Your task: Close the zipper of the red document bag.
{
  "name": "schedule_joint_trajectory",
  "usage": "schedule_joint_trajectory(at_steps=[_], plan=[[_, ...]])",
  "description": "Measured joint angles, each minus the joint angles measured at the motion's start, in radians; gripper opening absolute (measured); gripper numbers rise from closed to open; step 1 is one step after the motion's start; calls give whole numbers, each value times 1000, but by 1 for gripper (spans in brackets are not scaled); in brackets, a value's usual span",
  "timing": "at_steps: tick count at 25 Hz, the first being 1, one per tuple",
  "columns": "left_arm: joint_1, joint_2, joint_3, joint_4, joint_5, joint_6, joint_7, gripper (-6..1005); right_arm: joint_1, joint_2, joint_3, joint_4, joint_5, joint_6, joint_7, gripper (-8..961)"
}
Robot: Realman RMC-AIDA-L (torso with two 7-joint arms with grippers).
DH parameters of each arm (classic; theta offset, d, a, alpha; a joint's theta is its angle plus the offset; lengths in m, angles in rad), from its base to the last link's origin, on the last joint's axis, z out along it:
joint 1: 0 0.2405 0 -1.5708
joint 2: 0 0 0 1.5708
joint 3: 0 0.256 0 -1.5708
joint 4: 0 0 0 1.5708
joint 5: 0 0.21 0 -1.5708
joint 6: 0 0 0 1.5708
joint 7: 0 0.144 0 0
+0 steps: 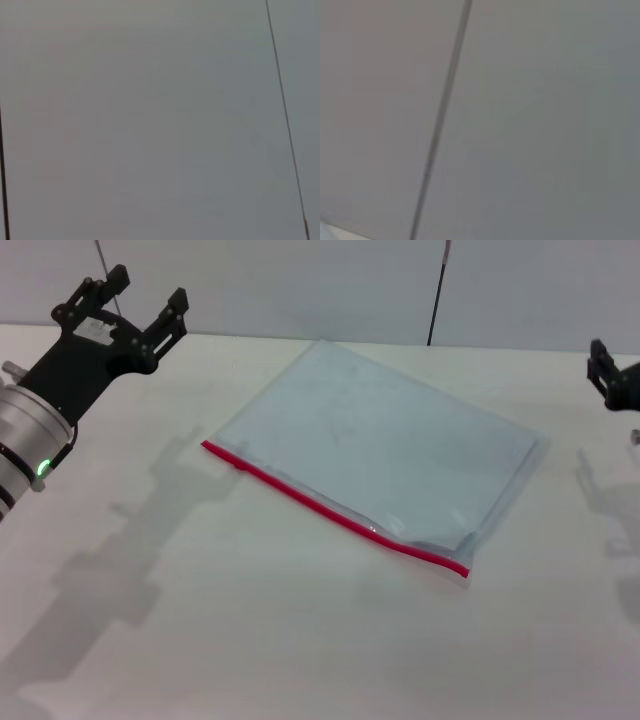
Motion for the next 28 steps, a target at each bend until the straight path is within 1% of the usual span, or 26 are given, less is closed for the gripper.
schedule_joint_trajectory(at_steps=[3,6,9,14,19,28], plan=[[-6,0,0,-6,-8,-1,-3,757,34,-2,-74,82,-21,159,120,642],[-12,0,1,-21,-21,-2,-4,757,74,-3,-152,170,-64,316,307,641],[-26,0,1,-47,-25,-10,-4,757,114,-4,-201,263,-104,408,489,640],[-40,0,1,-66,-25,-24,-5,757,164,-8,-222,379,-187,433,745,639],[-47,0,2,-74,-25,-26,-7,757,188,-9,-223,433,-266,437,909,637],[-81,1,0,-123,-26,-24,-9,757,238,-7,-224,501,-280,434,931,637]])
